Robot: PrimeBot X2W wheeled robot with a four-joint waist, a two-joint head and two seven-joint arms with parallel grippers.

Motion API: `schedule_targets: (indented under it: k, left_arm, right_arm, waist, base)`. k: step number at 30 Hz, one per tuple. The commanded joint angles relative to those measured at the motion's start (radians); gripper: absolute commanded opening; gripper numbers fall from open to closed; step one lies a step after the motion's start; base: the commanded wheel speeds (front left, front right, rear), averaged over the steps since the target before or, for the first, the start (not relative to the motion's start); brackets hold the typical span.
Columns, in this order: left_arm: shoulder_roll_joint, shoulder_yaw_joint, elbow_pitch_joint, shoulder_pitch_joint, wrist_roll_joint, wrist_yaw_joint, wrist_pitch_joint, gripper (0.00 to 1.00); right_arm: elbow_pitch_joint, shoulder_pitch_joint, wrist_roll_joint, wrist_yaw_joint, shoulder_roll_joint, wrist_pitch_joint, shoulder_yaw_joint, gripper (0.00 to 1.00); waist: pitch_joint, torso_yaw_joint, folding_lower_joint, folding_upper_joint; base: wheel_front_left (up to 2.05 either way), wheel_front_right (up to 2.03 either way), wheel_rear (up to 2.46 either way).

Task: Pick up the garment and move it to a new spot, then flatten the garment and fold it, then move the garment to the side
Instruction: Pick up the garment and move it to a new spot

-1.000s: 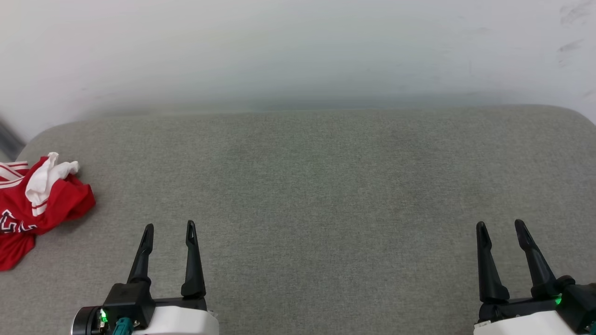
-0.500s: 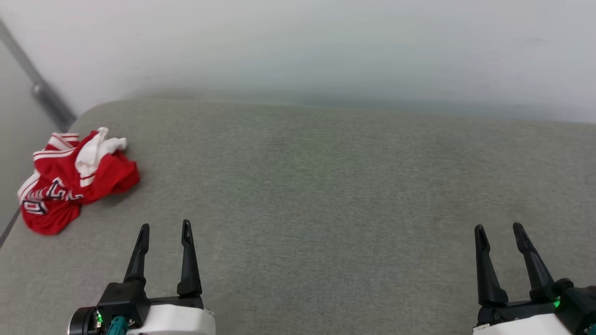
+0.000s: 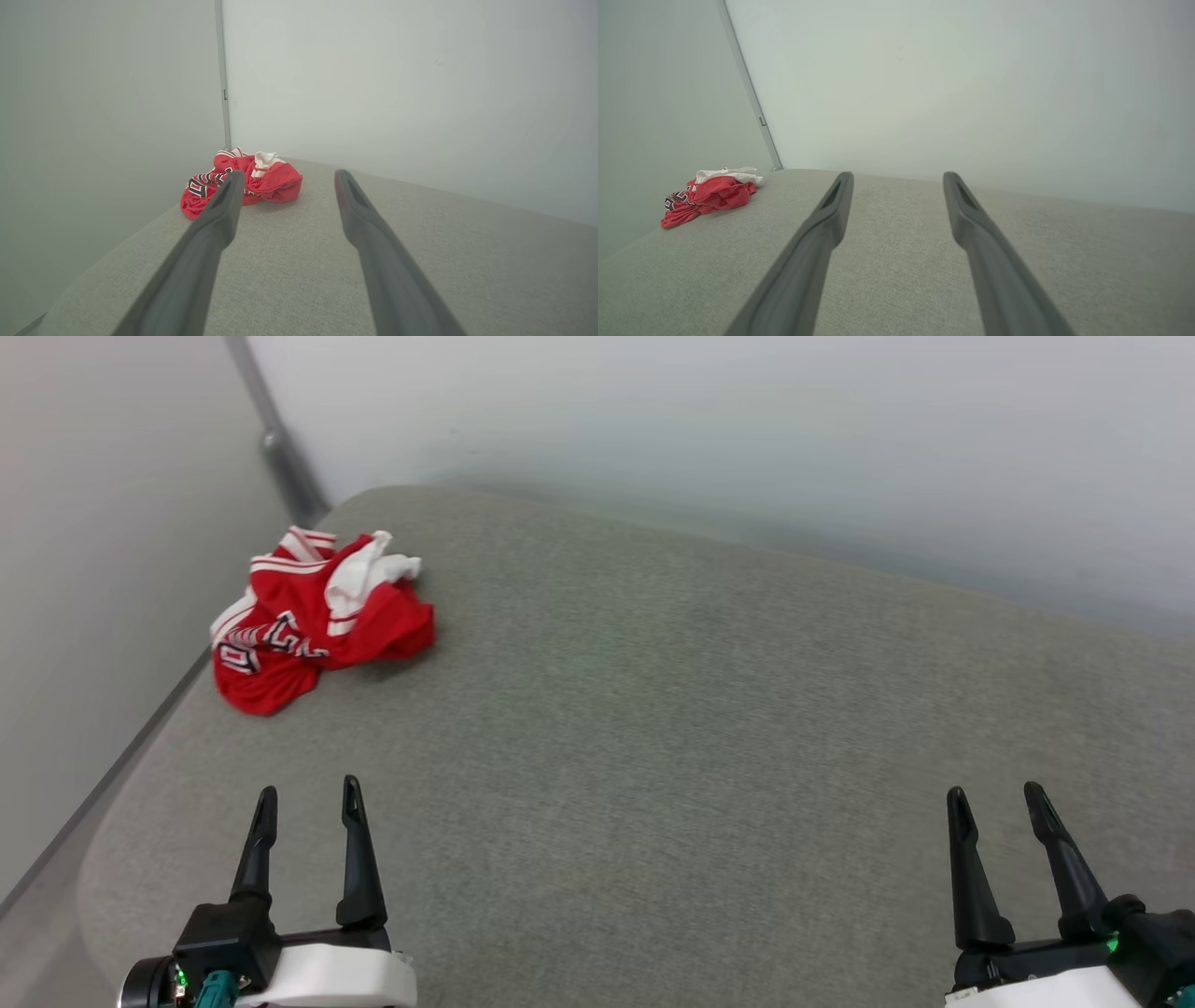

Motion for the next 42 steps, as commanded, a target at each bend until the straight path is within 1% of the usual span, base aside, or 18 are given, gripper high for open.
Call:
schedule_targets:
  k: [1, 12, 16, 20, 22, 25, 27, 29, 31, 34, 37, 38, 42]
  left_arm:
    - [0.001, 0.005, -0.001, -0.009, -0.004, 0.005, -0.003, 1.00]
    - [0.001, 0.015, 0.002, -0.005, -0.015, 0.010, -0.003, 1.00]
    - [0.001, 0.018, 0.003, -0.008, -0.015, 0.008, -0.003, 1.00]
    - [0.001, 0.039, 0.006, -0.038, -0.021, -0.005, -0.003, 1.00]
    - [0.001, 0.062, 0.011, -0.073, -0.009, -0.028, -0.003, 1.00]
    - [0.009, 0.110, 0.036, -0.161, 0.007, -0.080, -0.003, 1.00]
    - [0.016, 0.152, 0.064, -0.230, -0.003, -0.113, -0.003, 1.00]
    - [0.042, 0.192, 0.088, -0.312, 0.008, -0.141, -0.003, 1.00]
    - [0.055, 0.232, 0.123, -0.389, -0.010, -0.161, -0.003, 1.00]
    - [0.096, 0.280, 0.168, -0.511, -0.014, -0.187, -0.003, 1.00]
    - [0.127, 0.317, 0.225, -0.612, -0.041, -0.203, -0.003, 1.00]
    - [0.145, 0.333, 0.237, -0.651, -0.047, -0.206, -0.003, 1.00]
    - [0.205, 0.344, 0.343, -0.765, -0.087, -0.220, -0.003, 1.00]
  right_arm:
    - [-0.003, 0.012, -0.010, 0.000, 0.002, -0.002, 0.000, 1.00]
    - [0.000, 0.012, -0.016, 0.000, 0.002, -0.002, 0.004, 1.00]
    - [0.000, 0.009, -0.019, 0.000, 0.002, -0.002, 0.007, 1.00]
    - [-0.005, -0.002, -0.026, 0.000, 0.002, -0.002, 0.013, 1.00]
    - [-0.008, -0.009, -0.034, 0.000, 0.002, -0.002, 0.012, 1.00]
    - [-0.014, -0.025, -0.054, 0.000, 0.002, -0.002, 0.012, 1.00]
    - [-0.021, -0.037, -0.070, 0.000, 0.002, -0.002, 0.009, 1.00]
    - [-0.028, -0.052, -0.085, 0.000, 0.001, -0.002, 0.006, 1.00]
    - [-0.038, -0.071, -0.108, 0.000, 0.002, -0.002, 0.004, 1.00]
    - [-0.054, -0.097, -0.134, 0.000, 0.001, -0.002, -0.017, 1.00]
    - [-0.073, -0.123, -0.159, 0.000, 0.001, -0.002, -0.021, 1.00]
    - [-0.081, -0.133, -0.169, 0.000, 0.001, -0.002, -0.022, 1.00]
    - [-0.112, -0.163, -0.195, 0.000, -0.003, -0.002, -0.032, 1.00]
  waist:
    - [0.001, 0.048, 0.0000, -0.0001]
    - [0.004, 0.147, 0.0000, -0.0001]
    - [0.006, 0.159, 0.0000, -0.0001]
    - [0.017, 0.154, 0.0000, -0.0001]
    - [0.030, 0.148, 0.0000, -0.0001]
    - [0.060, 0.134, 0.0000, -0.0001]
    - [0.091, 0.121, 0.0000, -0.0001]
    - [0.127, 0.106, 0.0000, -0.0001]
    - [0.166, 0.088, 0.0000, -0.0001]
    - [0.231, 0.067, 0.0000, -0.0001]
    - [0.291, 0.047, 0.0000, -0.0001]
    - [0.312, 0.039, 0.0000, -0.0001]
    - [0.378, 0.011, 0.0000, -0.0001]
  base:
    - [0.00, 0.00, 0.00]
    - [0.00, 0.00, 0.00]
    - [0.00, 0.00, 0.00]
    - [0.00, 0.00, 0.00]
    - [0.00, 0.00, 0.00]
    - [0.00, 0.00, 0.00]
    - [0.00, 0.00, 0.00]
    - [0.00, 0.00, 0.00]
    - [0.00, 0.00, 0.00]
    - [0.00, 0.00, 0.00]
    - [0.00, 0.00, 0.00]
    - [0.00, 0.00, 0.00]
    - [0.00, 0.00, 0.00]
